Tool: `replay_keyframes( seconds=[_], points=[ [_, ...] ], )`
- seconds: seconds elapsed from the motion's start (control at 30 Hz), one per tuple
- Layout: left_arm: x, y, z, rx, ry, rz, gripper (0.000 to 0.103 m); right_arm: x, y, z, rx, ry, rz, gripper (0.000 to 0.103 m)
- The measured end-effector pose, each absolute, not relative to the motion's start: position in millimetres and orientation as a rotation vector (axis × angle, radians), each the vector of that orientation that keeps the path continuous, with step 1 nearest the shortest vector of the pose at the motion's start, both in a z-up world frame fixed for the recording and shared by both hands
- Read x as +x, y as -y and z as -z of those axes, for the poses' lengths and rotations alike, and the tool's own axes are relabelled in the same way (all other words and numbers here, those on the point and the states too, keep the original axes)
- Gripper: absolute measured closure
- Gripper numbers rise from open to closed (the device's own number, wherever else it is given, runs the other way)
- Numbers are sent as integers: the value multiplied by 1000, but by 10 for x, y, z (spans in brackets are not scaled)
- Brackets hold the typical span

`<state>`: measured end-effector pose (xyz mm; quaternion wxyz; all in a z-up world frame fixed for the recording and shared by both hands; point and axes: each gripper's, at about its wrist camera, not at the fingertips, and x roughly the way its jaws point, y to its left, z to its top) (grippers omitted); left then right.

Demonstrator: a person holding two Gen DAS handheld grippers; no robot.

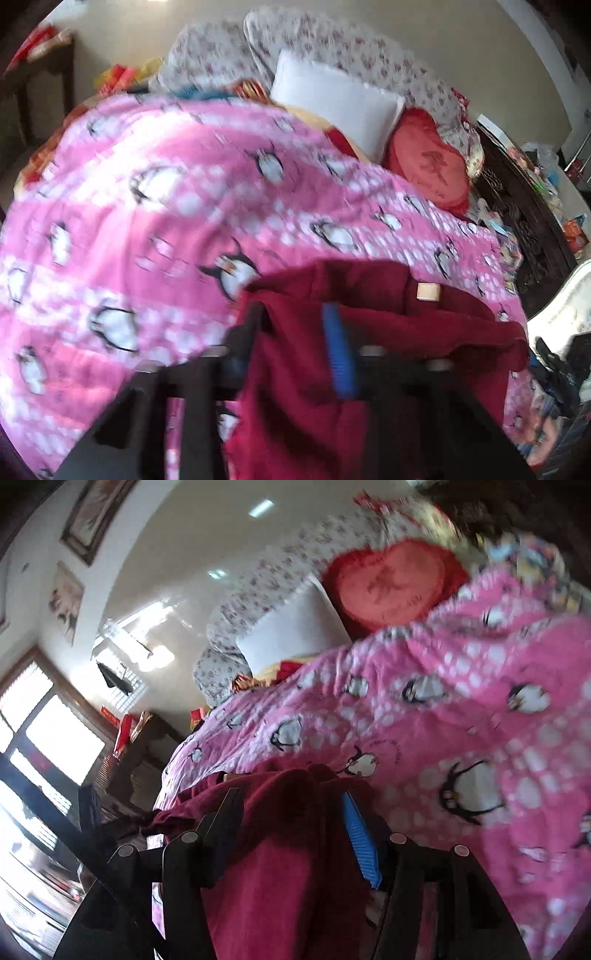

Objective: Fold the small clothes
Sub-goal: 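Grasp the hem with the right gripper and lift it toward the collar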

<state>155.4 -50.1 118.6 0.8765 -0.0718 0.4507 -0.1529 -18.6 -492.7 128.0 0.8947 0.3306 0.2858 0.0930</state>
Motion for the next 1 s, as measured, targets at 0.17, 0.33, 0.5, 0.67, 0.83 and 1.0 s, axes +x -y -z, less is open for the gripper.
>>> replay_keyframes(
  seconds=[0.17,0.33,0.5,0.67,0.83,1.0],
  points=[
    [1261,297,-1508,-165,-788,298,22,-495,4517,-1475,515,-597,-324,42],
    [1032,571,-1373,-17,-831,358,22,-270,3897,-1307,328,-743,-404,43],
    [1193,994,-967,55,-939,382,22,324,3864,-1327,303,-693,-290,43],
    [1622,999,-732,-17,-991,262,22,926,4245,-1098,460,-743,-147,40],
    [1665,780,-577,-100,-1063,277,22,793,4293,-1070,457,-756,-140,39],
    [1274,619,-744,-75,-987,292,22,197,4256,-1359,412,-717,-149,25]
  ],
)
